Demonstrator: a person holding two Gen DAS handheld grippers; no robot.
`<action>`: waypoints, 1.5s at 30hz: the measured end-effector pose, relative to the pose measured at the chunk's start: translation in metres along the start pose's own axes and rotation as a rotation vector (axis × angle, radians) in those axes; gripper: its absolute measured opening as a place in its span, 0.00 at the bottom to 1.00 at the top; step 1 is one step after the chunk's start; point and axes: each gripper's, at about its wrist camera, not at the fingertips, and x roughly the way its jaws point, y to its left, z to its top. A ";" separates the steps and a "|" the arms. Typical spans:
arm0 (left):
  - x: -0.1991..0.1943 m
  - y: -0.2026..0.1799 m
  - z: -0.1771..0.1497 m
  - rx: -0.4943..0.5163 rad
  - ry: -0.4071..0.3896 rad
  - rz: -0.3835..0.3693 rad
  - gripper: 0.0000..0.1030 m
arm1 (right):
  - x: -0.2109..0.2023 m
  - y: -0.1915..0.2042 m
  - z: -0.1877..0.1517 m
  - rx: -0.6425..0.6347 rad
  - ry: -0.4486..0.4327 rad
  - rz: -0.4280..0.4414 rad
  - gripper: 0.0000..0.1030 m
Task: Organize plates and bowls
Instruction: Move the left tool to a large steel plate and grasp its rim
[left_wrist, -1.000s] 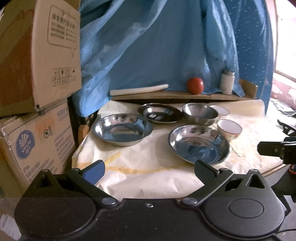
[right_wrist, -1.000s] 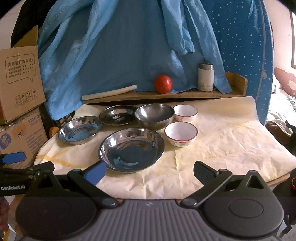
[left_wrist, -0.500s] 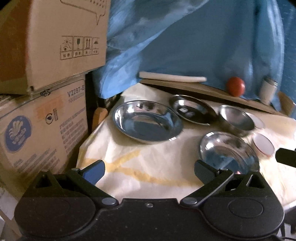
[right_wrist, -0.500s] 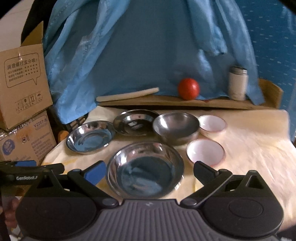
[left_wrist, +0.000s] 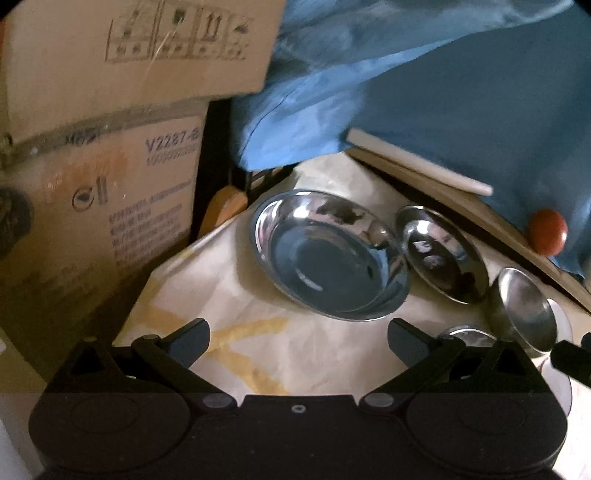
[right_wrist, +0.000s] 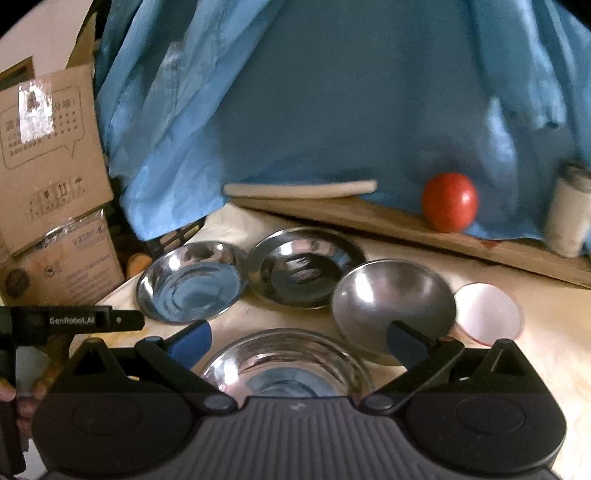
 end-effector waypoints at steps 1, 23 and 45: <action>0.002 0.001 0.002 -0.010 0.010 0.007 0.99 | 0.004 0.001 0.003 -0.007 -0.005 0.010 1.00; 0.057 0.023 0.042 -0.196 0.137 -0.054 0.71 | 0.112 0.024 0.039 0.079 0.195 0.224 0.80; 0.071 0.023 0.045 -0.201 0.154 -0.034 0.24 | 0.157 0.030 0.031 0.150 0.301 0.200 0.35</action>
